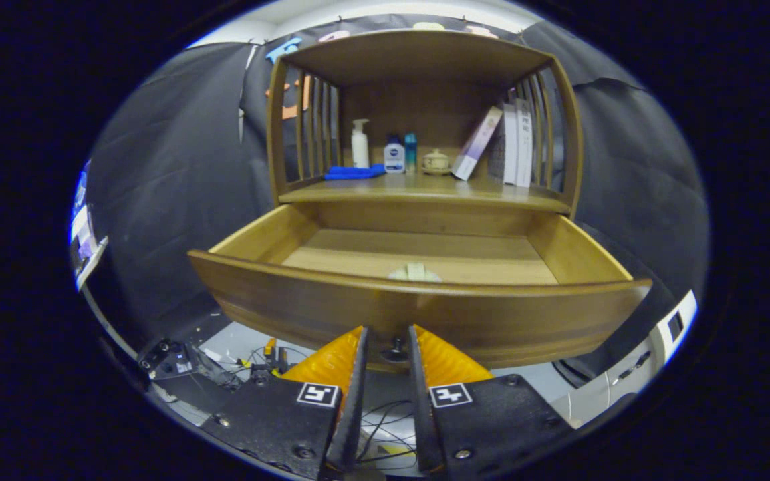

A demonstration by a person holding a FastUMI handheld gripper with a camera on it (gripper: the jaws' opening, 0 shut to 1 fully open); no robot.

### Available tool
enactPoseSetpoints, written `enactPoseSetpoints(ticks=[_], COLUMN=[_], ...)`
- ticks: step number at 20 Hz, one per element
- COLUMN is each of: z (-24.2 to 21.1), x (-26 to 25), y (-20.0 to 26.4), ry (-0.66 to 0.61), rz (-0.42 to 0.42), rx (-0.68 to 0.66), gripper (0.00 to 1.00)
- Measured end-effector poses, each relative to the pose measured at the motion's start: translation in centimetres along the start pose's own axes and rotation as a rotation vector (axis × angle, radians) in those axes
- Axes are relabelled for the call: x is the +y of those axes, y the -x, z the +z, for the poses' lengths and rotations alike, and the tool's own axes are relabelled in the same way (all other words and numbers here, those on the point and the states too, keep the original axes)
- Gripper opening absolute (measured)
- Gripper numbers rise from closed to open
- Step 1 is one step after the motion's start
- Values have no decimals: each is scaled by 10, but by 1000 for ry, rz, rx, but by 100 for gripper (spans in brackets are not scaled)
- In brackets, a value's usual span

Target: Pull open the drawer, take out the items inside it, and place them on the countertop above the cabinet.

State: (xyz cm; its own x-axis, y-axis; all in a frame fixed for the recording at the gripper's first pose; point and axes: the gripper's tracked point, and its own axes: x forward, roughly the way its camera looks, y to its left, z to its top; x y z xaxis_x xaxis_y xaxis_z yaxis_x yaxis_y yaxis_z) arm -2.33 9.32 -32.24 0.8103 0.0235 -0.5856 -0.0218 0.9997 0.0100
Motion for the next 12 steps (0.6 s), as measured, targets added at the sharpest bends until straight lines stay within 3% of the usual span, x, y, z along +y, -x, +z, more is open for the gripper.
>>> enactPoseSetpoints(ticks=[2,5,8,12], z=[14,40,61,58], x=[3,1,-14,-23], y=[9,11,-3,-33], ry=[5,-1,27,24], rz=[40,67,48,46], rx=[6,7,22,143], gripper=[51,62,68,68])
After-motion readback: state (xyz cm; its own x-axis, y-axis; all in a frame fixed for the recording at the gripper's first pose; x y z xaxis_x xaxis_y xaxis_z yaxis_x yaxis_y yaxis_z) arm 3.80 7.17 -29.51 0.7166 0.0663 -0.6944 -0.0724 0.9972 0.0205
